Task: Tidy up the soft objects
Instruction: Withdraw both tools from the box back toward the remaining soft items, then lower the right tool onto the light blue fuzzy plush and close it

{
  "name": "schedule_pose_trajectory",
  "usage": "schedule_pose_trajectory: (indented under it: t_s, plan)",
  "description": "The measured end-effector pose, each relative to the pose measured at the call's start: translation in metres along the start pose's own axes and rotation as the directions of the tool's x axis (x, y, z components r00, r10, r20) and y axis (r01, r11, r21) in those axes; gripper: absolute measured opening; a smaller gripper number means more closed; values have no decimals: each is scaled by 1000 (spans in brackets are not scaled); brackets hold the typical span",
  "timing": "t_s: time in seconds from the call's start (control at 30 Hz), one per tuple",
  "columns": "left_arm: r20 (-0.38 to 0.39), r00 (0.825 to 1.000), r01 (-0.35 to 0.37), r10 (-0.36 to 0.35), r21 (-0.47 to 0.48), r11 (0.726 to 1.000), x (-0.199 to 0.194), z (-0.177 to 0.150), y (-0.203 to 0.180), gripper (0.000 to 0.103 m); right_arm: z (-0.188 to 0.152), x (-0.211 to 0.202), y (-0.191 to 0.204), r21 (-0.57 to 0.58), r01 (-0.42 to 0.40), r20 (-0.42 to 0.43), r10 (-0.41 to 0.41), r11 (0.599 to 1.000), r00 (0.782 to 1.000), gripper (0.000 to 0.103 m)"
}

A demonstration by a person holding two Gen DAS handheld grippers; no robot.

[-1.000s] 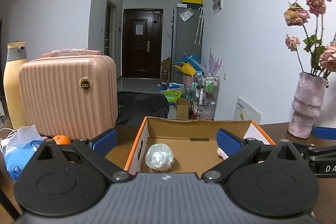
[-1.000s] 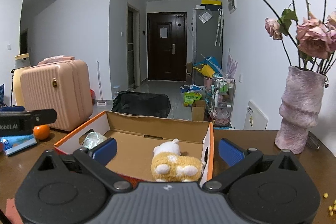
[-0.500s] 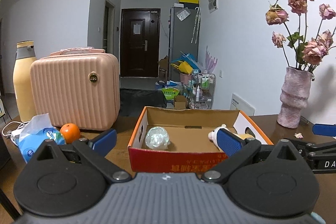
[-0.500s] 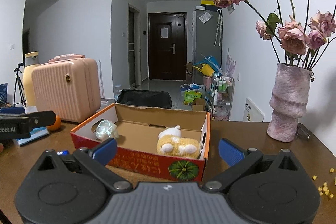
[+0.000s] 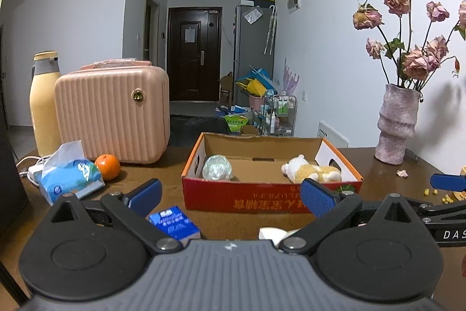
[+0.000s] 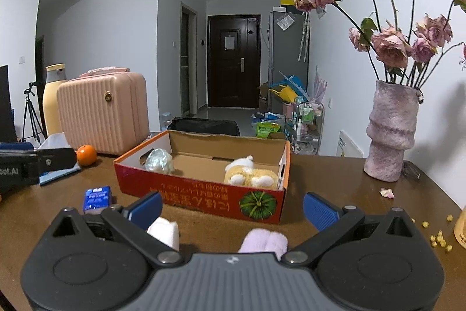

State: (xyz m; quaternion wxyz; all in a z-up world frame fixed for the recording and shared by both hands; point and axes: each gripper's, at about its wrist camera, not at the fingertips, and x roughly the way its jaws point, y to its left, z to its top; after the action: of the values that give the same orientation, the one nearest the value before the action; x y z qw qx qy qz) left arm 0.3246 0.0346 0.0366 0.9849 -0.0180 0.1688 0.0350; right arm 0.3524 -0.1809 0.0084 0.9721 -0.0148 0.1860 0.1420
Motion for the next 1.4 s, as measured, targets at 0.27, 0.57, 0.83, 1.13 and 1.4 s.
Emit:
schedule_pose_trajectory:
  t_s: [0.27, 0.57, 0.83, 1.13, 1.4]
  plan:
    - [-38, 999, 7, -7, 1, 1000, -23, -22, -4, 103, -24, -23, -2, -1, 16, -34, -16, 1000, 999, 103]
    - [-73, 997, 26, -26, 4, 1000, -46, -45, -11, 103, -49, -50, -5, -1, 38, -68, -38, 999, 997, 103]
    - [-107, 993, 43, -43, 5, 999, -65, -65, -18, 103, -68, -68, -7, -8, 51, -99, -52, 999, 994, 103]
    - [-132, 990, 61, -58, 20, 998, -79, -77, -29, 103, -83, -81, -10, -15, 59, -124, -61, 998, 990, 103]
    - [-141, 989, 56, -52, 26, 998, -81, -80, -35, 103, -91, -79, -14, -24, 54, -147, -57, 998, 987, 103]
